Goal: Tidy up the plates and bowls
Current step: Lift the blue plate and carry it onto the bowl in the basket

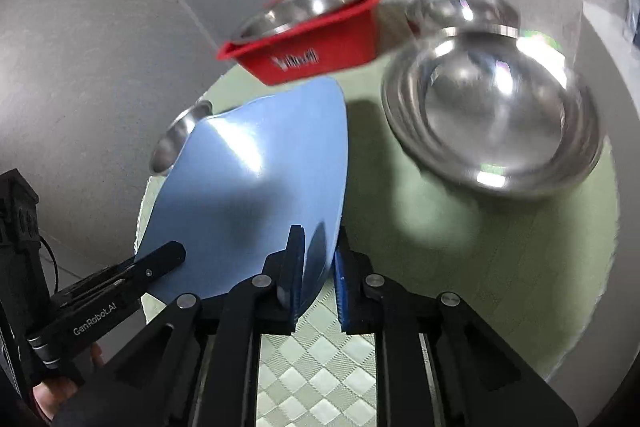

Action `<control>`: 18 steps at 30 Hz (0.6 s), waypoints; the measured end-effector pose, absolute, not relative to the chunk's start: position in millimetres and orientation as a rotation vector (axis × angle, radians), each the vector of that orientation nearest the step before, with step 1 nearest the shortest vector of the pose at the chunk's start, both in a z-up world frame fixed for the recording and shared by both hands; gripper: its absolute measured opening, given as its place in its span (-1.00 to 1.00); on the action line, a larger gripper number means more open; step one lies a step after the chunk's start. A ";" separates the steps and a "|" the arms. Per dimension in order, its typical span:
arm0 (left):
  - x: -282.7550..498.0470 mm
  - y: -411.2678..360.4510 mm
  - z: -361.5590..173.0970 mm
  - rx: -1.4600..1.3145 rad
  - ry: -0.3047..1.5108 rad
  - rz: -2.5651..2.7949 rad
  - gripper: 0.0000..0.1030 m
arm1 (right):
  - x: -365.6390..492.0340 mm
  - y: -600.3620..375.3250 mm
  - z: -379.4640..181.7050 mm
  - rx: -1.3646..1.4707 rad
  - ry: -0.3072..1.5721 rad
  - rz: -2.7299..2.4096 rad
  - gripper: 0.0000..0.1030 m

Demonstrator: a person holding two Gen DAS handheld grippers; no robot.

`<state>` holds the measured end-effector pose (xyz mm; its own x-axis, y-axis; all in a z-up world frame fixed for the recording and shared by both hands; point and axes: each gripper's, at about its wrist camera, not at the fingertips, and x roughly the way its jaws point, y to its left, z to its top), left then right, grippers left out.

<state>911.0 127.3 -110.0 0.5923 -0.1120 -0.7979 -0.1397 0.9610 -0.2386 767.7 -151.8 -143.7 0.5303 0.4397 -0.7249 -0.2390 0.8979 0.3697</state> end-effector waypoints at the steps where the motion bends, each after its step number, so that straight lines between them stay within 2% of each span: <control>1: 911.7 127.5 -105.7 -0.289 0.930 0.013 -0.59 | 767.4 -152.4 -137.0 0.234 0.913 0.414 -0.74; 10: 950.5 130.7 -57.9 -0.277 0.836 -0.052 -0.59 | 808.0 -155.7 -78.5 0.243 0.822 0.409 -0.74; 18: 1044.0 146.4 -39.6 -0.248 0.812 -0.103 -0.59 | 884.5 -141.8 -62.8 0.252 0.801 0.366 -0.74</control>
